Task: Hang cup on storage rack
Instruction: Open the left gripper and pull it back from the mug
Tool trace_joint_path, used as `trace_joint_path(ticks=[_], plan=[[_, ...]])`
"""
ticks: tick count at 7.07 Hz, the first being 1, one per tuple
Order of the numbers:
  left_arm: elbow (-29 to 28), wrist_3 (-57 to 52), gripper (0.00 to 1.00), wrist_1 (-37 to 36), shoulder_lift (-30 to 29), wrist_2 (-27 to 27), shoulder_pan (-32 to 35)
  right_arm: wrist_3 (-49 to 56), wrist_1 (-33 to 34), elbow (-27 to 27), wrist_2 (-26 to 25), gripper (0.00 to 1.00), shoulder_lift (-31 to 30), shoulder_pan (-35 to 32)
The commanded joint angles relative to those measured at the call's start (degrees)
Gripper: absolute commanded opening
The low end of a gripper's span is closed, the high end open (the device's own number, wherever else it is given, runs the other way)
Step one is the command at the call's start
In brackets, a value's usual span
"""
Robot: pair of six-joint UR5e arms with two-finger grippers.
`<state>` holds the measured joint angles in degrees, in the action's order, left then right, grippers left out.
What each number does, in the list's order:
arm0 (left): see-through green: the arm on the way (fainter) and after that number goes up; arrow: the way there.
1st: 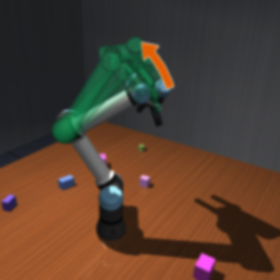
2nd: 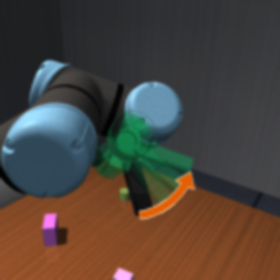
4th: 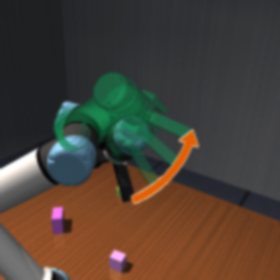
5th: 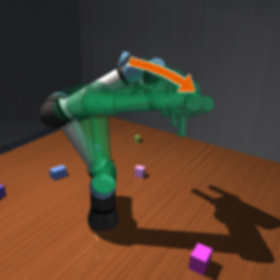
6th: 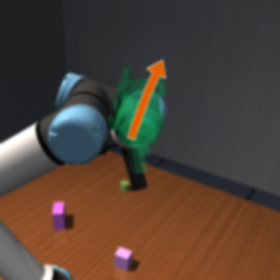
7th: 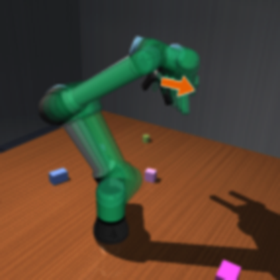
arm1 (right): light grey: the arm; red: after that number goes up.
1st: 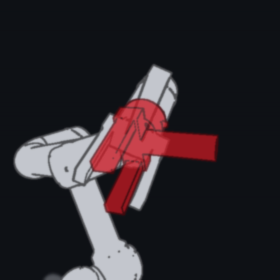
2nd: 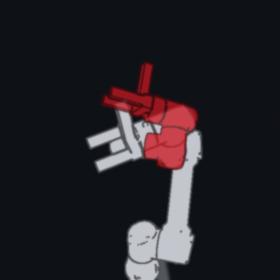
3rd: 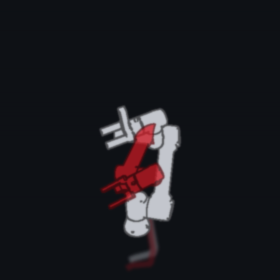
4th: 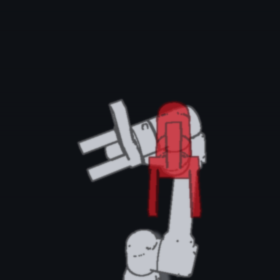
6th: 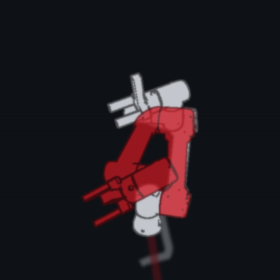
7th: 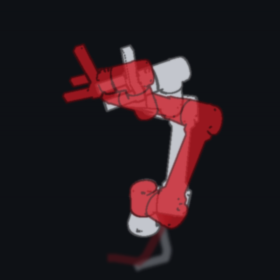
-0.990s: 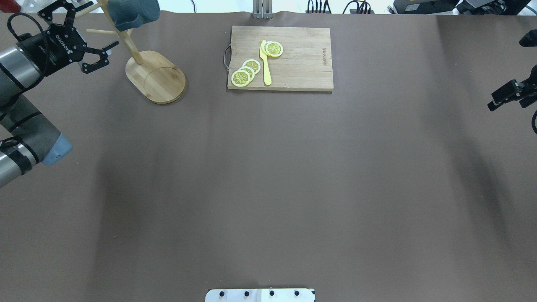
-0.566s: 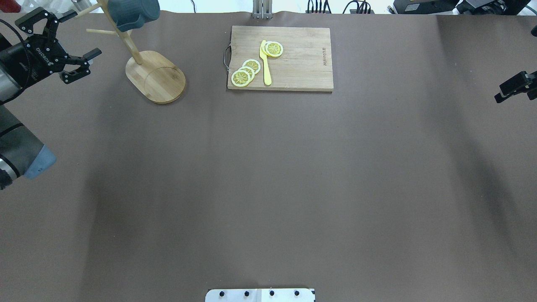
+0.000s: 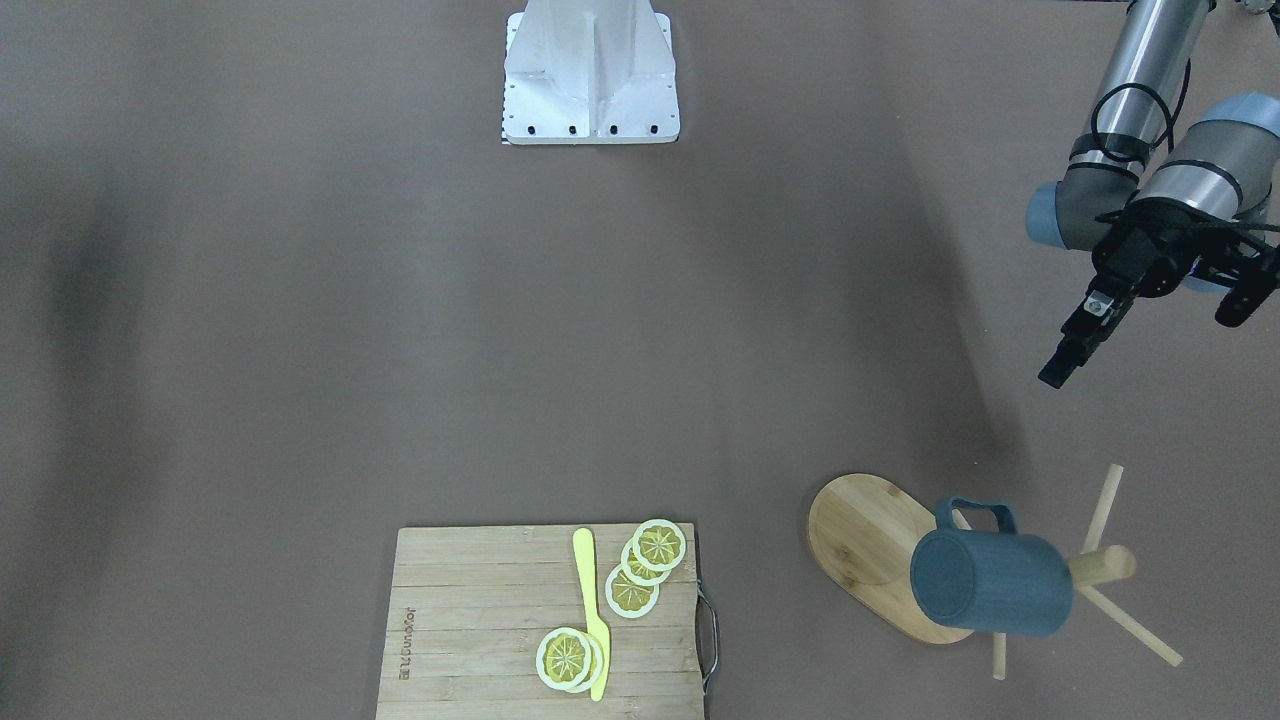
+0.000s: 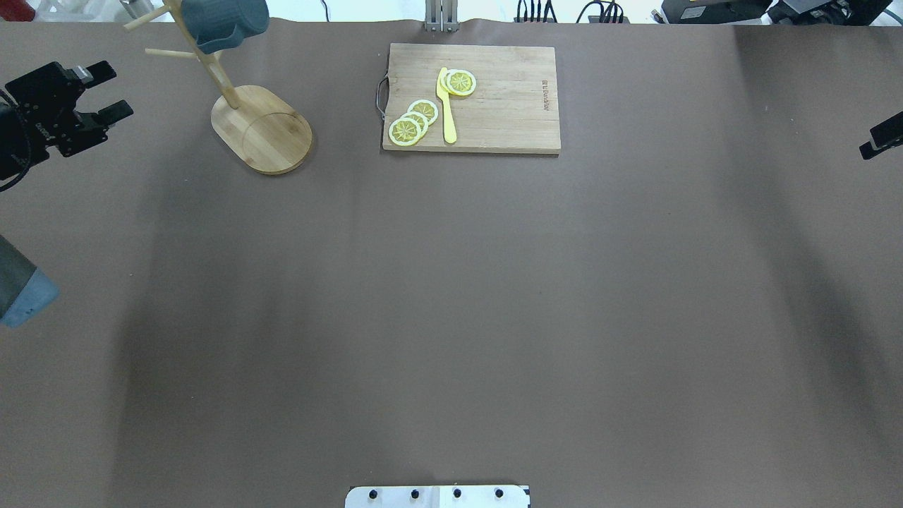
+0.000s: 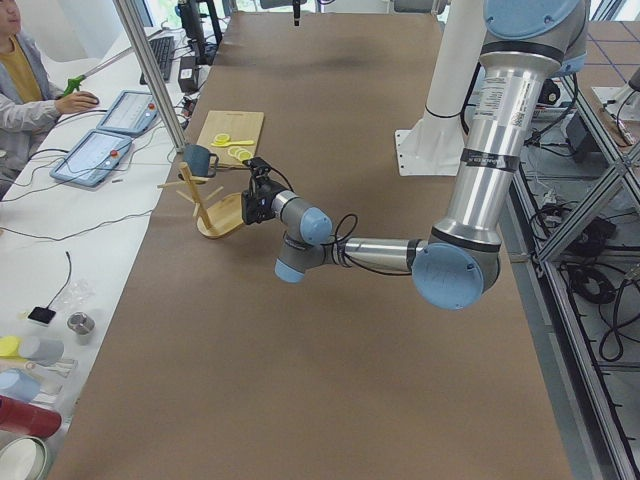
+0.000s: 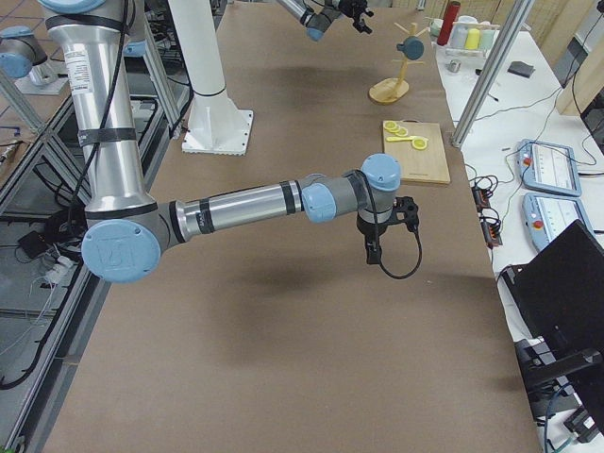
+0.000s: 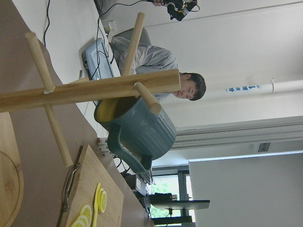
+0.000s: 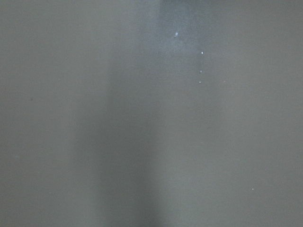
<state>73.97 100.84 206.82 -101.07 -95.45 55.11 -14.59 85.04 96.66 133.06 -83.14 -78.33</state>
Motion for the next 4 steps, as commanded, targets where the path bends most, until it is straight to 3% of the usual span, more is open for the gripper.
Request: trace_joint_path(ticks=[1,4], plan=[[0.6,-15.5,0.97,-0.9,1.6,0.1,4.2,1.0,-0.1,-0.1,-1.5,1.00,-0.2,-1.3],[2.1,-42.6,0.97,-16.5,2.9,-0.2,12.1,1.1,-0.1,-0.1,-2.2,1.00,-1.1,-3.0]])
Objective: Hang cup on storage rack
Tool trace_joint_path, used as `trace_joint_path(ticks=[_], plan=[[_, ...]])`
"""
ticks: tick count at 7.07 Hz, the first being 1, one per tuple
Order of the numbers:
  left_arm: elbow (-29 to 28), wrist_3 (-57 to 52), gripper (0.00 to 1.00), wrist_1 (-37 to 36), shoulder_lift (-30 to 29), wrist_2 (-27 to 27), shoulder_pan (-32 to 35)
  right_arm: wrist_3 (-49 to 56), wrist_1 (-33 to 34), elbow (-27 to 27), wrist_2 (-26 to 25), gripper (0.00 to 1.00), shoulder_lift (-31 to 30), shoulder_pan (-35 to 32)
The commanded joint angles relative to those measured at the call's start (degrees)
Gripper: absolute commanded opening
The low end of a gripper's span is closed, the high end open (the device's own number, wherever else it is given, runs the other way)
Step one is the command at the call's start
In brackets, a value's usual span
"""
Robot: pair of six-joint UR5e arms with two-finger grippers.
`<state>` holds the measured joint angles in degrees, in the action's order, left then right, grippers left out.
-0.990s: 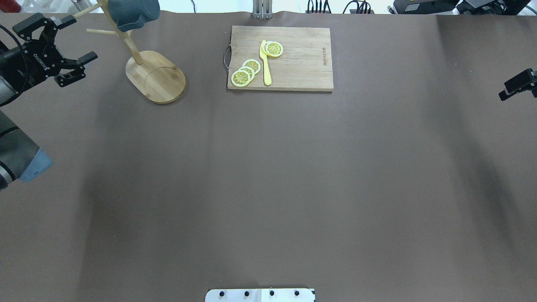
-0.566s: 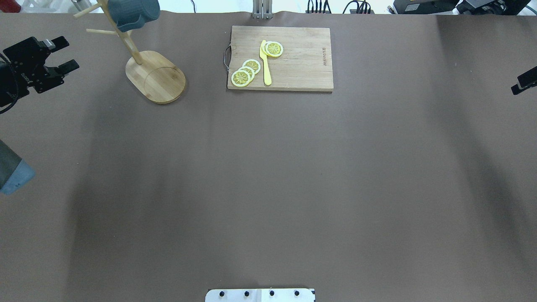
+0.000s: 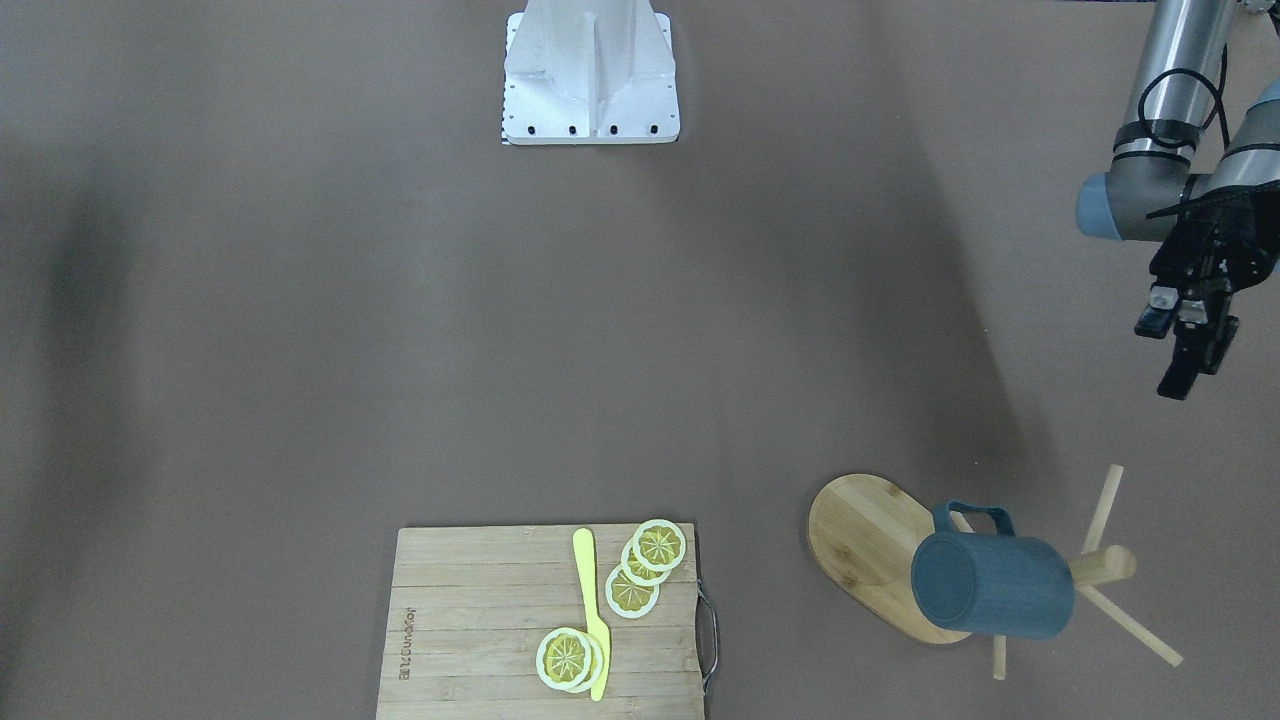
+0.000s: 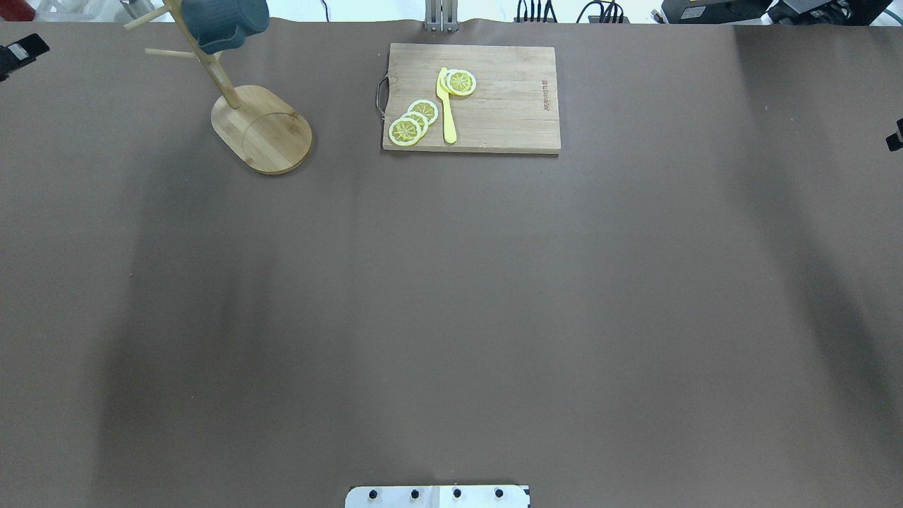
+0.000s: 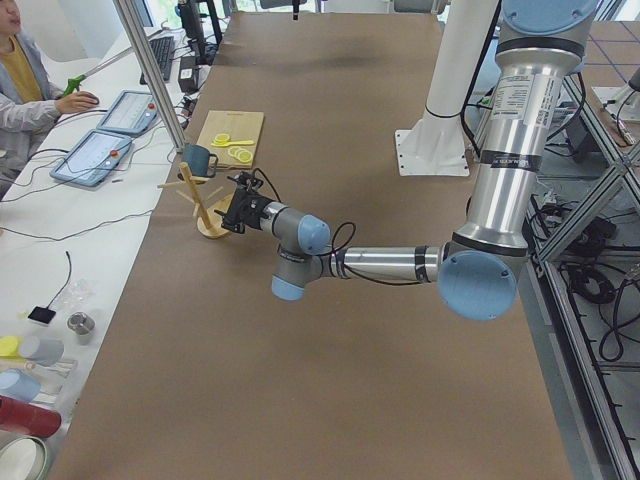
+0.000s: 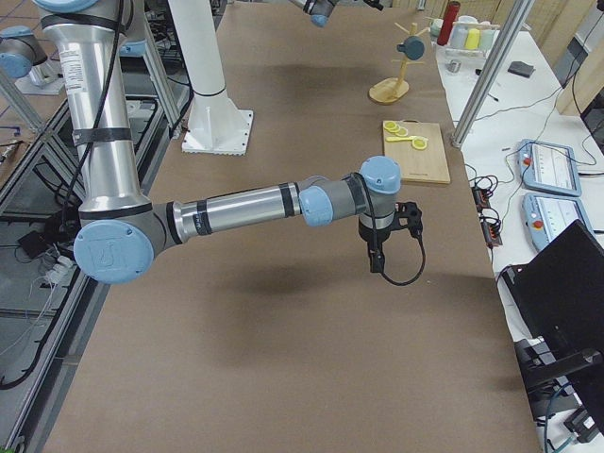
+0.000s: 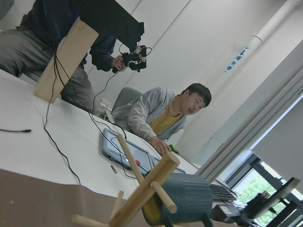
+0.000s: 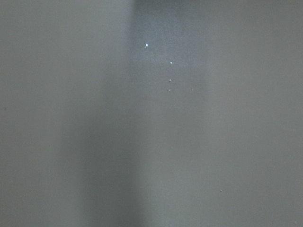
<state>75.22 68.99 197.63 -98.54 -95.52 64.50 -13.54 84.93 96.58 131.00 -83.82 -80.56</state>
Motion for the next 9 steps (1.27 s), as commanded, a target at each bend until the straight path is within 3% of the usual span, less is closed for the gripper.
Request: trace_joint_path(ticks=[1,2,6,9], plan=[[1.0,-19.9,0.97,-13.8,0.4,-0.1,4.4,1.8,-0.2,-0.5,-0.3,1.00,-0.6,-1.4],[3.0,-23.0,0.97,-21.8,0.4,-1.1,6.9,2.5,-0.3,-0.7,-1.3,1.00,-1.0,-1.4],[12.5,-36.6,0.97,-61.4,-0.8,-15.4,12.4,2.5,-0.4,0.0,-0.7,1.00,-1.9,-1.4],[12.4,-36.6,0.97,-70.3,0.1,-41.2,17.5,2.4,-0.3,-0.2,-0.7,1.00,-2.5,-1.5]])
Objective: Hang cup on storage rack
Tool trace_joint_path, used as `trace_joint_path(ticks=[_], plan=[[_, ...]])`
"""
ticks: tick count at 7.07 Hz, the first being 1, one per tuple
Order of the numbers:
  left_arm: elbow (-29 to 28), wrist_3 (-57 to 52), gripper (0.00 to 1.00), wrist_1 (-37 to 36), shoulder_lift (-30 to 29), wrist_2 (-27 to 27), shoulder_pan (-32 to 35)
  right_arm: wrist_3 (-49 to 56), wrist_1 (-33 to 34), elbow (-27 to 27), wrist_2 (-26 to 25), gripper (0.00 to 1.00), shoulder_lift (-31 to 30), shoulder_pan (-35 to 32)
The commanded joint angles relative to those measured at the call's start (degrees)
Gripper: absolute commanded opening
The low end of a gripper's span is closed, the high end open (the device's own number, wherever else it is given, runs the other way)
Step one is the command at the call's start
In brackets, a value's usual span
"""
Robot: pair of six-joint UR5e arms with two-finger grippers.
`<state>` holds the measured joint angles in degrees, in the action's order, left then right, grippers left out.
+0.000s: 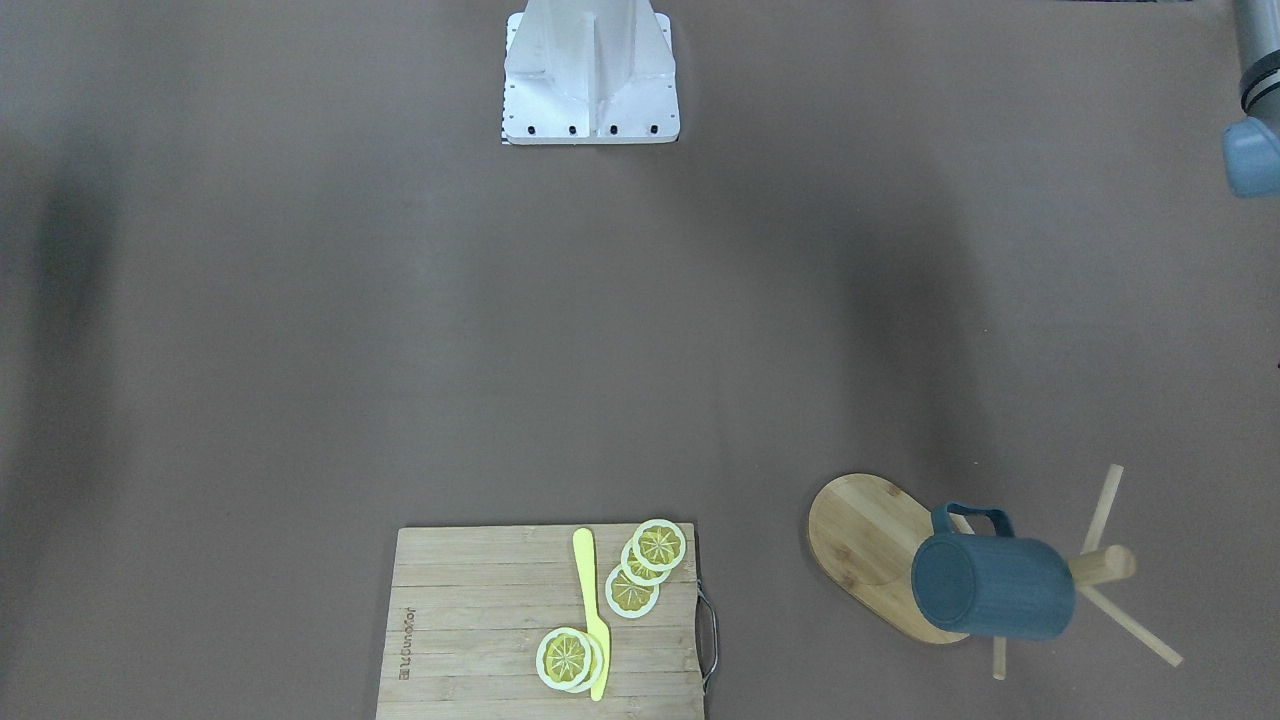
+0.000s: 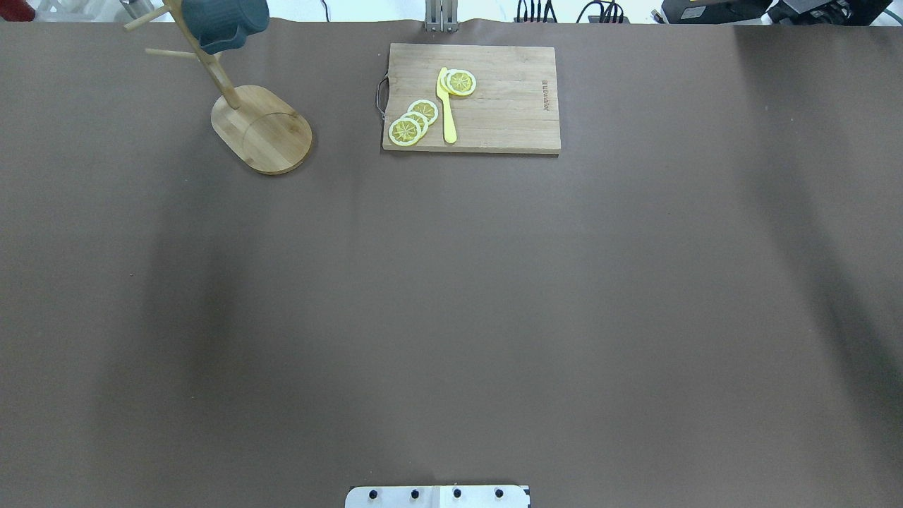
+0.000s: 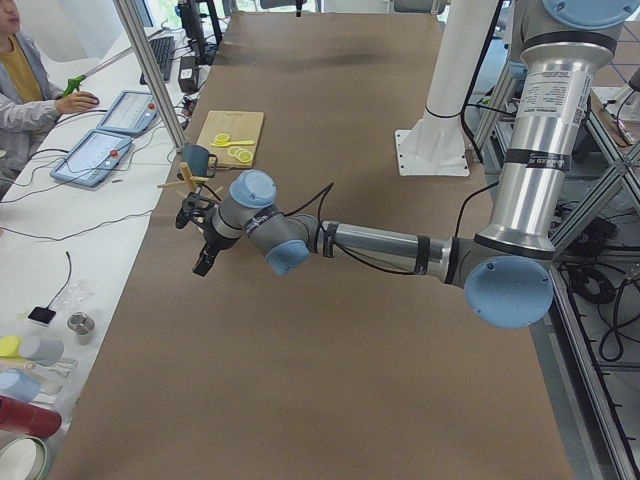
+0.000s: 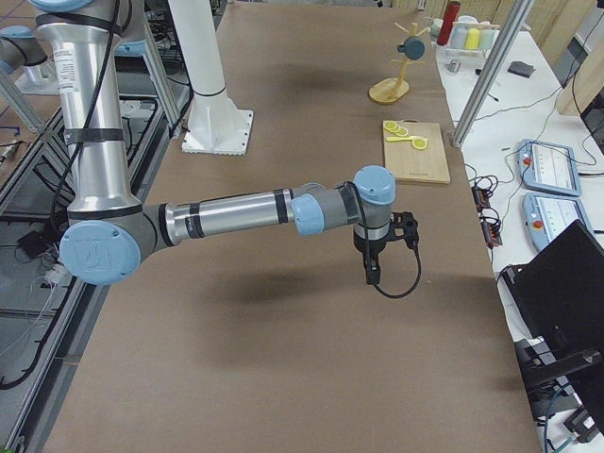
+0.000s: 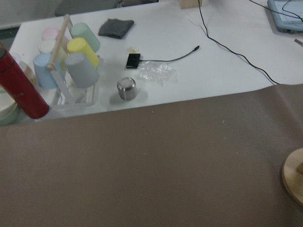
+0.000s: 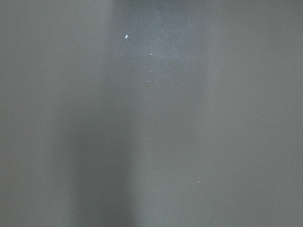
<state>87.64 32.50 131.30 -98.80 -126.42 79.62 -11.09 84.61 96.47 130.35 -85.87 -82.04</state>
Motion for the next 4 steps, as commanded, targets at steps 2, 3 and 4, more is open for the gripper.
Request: trace_joint_path(ticks=[2,3,4], plan=[[0.6,-0.2,0.97,-4.2,4.4,-16.4,3.9,0.0,0.0,-0.4,0.1,1.00,-0.4,0.0],[2.7,-1.2,0.97,-4.2,7.8,-16.4,3.8,0.0,0.0,-0.5,0.1,1.00,-0.8,0.0],[3.4,-4.4,0.97,-4.2,10.3,-16.5,3.8,0.0,0.0,-0.5,0.1,1.00,-0.9,0.0]])
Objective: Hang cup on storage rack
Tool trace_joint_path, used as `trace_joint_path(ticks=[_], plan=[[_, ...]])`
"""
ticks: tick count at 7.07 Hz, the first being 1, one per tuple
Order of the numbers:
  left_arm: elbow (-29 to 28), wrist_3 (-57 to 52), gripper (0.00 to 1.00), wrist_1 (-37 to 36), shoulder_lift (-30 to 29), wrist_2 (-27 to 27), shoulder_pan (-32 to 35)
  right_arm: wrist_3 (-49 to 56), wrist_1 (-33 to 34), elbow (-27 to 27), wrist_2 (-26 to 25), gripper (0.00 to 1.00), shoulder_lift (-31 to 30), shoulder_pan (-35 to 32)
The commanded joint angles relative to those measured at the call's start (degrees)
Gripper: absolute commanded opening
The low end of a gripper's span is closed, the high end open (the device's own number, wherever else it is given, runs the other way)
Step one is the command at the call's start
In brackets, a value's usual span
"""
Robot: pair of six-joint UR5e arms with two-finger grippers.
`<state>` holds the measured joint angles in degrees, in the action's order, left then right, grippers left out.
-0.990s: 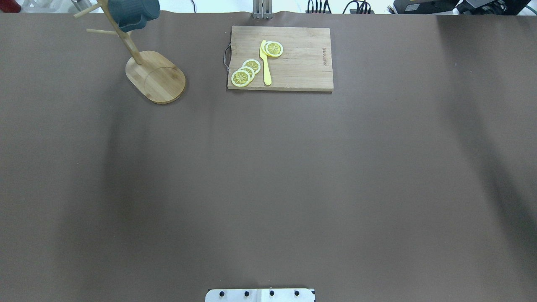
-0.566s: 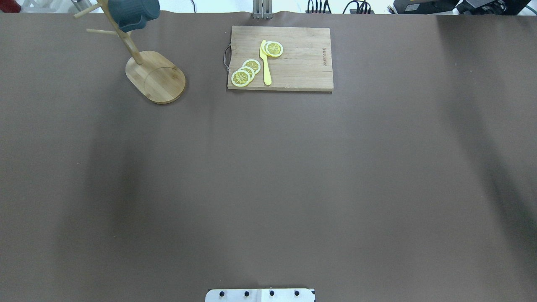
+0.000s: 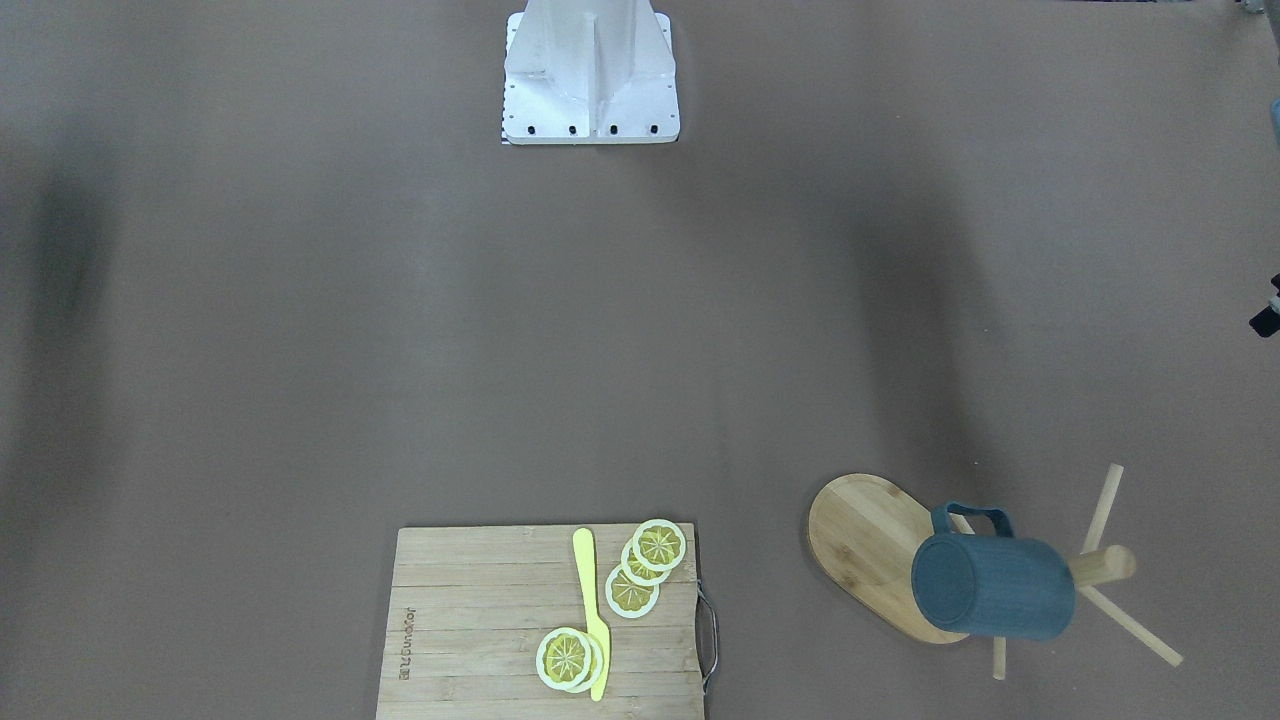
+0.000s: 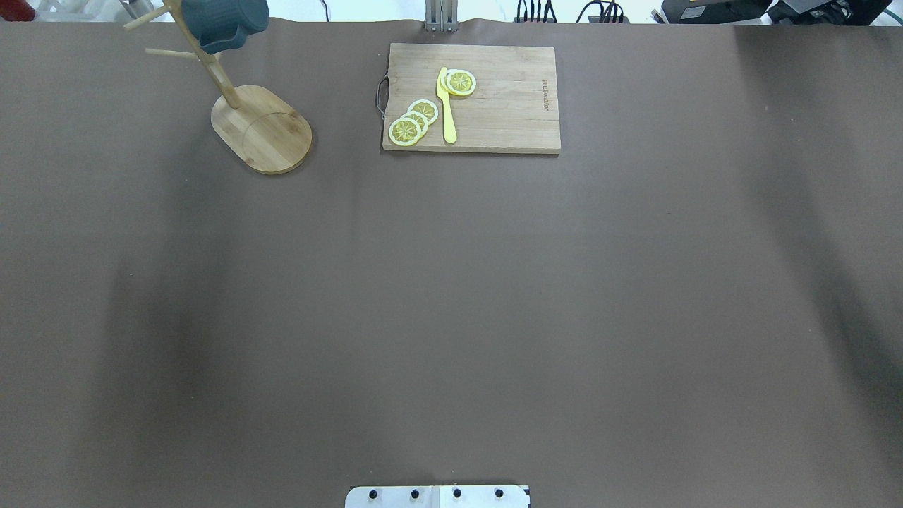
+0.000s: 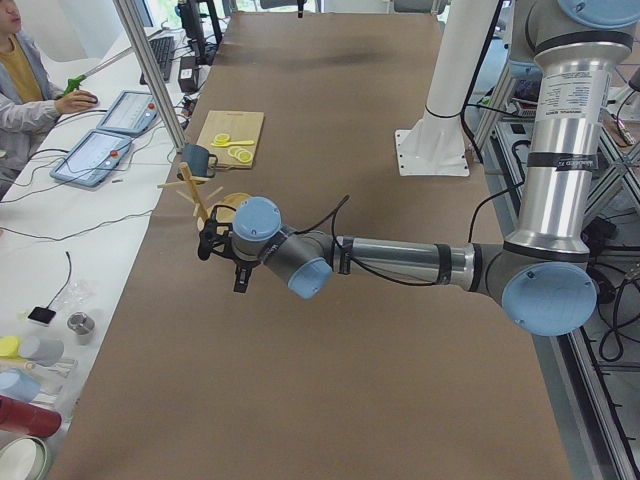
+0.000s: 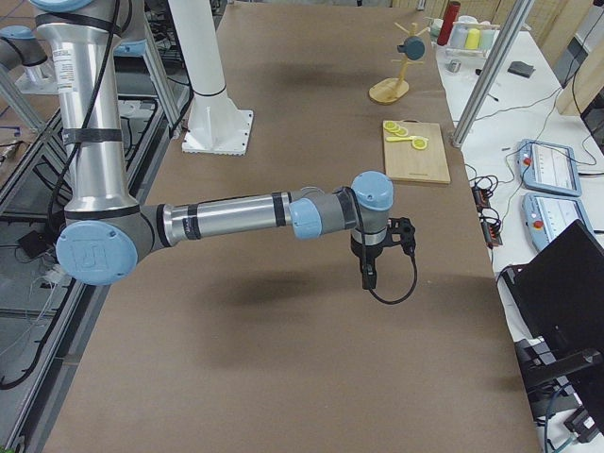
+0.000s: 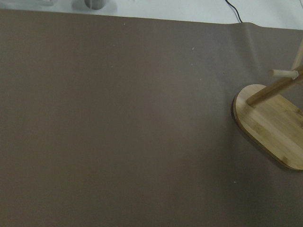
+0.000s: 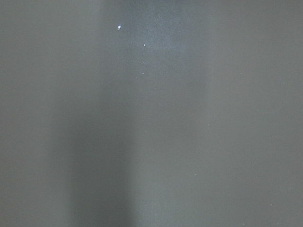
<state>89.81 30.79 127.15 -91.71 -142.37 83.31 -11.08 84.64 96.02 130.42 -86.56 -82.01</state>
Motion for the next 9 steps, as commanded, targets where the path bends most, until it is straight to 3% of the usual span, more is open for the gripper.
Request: trace_joint_path(ticks=[1,3,6,7,8,9], plan=[[1.2,-5.7,0.97,-1.5,3.9,-0.4,-0.1,0.1,0.3,-0.1,-0.1,1.00,-0.2,0.0],[1.9,-12.1,0.97,-9.2,4.3,-0.3,0.4,0.1,0.8,-0.7,-0.1,1.00,-1.2,0.0],[1.9,-15.4,0.97,-12.3,6.7,0.9,0.0,0.1,0.3,-0.7,0.0,1.00,-4.0,-0.1],[2.3,-17.1,0.97,-12.4,7.8,5.1,-0.3,0.1,0.5,-0.7,-0.1,1.00,-4.3,-0.1],[2.3,-20.4,0.97,-13.8,8.6,5.8,-0.3,0.1,0.6,-0.8,-0.3,1.00,-4.8,-0.1],[3.3,-25.3,0.97,-19.9,8.6,6.0,-0.3,0.2,0.5,-0.7,-0.6,1.00,-5.3,-0.1]])
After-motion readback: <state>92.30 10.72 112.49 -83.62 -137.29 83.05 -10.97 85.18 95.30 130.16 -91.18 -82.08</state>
